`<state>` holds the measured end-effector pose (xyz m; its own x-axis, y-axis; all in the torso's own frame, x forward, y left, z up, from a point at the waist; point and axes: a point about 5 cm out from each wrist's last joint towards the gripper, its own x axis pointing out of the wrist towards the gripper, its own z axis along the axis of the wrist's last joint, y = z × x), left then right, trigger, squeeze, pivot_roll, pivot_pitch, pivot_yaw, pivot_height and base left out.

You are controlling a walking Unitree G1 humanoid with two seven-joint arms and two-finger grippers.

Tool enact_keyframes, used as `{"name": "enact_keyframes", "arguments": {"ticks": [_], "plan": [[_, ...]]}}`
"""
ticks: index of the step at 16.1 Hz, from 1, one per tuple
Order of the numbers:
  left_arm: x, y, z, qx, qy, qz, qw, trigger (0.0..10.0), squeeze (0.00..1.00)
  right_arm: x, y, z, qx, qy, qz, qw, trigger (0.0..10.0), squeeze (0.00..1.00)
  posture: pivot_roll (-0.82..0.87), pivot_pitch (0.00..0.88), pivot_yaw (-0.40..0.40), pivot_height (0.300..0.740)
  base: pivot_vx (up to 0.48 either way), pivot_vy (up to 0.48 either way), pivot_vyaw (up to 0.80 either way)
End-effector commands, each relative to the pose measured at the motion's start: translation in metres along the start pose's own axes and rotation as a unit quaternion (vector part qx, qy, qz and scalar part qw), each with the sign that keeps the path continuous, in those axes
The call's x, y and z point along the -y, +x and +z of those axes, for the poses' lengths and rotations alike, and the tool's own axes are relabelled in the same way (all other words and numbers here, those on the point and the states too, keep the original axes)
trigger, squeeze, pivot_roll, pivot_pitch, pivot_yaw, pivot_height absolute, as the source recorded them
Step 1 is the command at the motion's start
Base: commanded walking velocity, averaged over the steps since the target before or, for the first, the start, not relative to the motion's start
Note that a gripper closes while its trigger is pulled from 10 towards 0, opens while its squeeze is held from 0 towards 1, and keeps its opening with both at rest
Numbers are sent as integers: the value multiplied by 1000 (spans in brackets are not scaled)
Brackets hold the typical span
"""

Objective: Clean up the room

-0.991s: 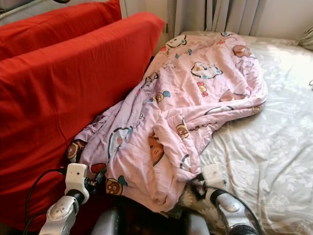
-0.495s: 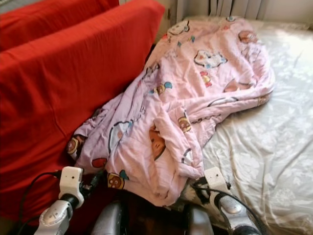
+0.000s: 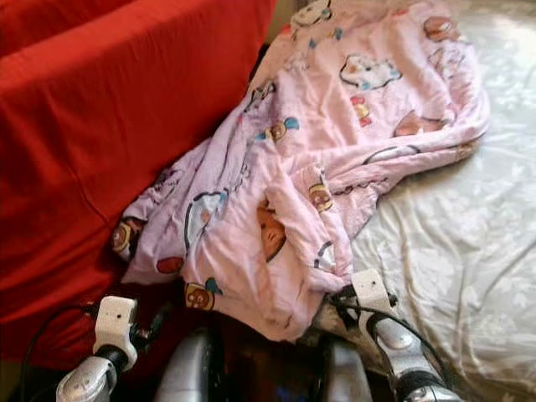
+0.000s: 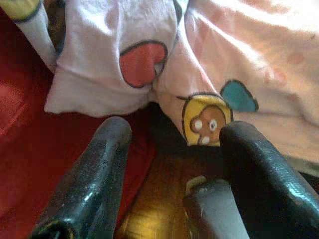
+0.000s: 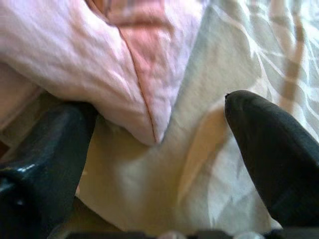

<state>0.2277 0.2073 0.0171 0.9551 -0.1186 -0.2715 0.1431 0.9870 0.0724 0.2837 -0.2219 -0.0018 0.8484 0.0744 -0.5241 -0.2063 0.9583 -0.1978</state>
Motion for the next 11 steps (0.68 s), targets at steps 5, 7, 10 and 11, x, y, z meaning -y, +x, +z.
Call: {"name": "enact_keyframes", "arguments": {"ticks": [5, 7, 10, 11], "plan": [[-2, -13, -7, -27, 0, 5, 1000, 10000, 0, -7, 2, 5, 15, 2, 11, 1000, 10000, 0, 181, 271, 95, 610, 0, 0, 0], [-1, -15, -6, -30, -1, 6, 1000, 10000, 0, -9, 3, 9, 31, 10, 19, 999, 10000, 0, 185, 277, 94, 610, 0, 0, 0], [-1, -17, -6, -33, -1, 7, 999, 10000, 0, -12, 4, 12, 41, 11, 27, 999, 10000, 0, 186, 280, 93, 610, 0, 0, 0], [-1, -17, -6, -34, -1, 7, 999, 10000, 0, -13, 4, 13, 47, 16, 33, 998, 10000, 0, 186, 280, 93, 610, 0, 0, 0]]}}
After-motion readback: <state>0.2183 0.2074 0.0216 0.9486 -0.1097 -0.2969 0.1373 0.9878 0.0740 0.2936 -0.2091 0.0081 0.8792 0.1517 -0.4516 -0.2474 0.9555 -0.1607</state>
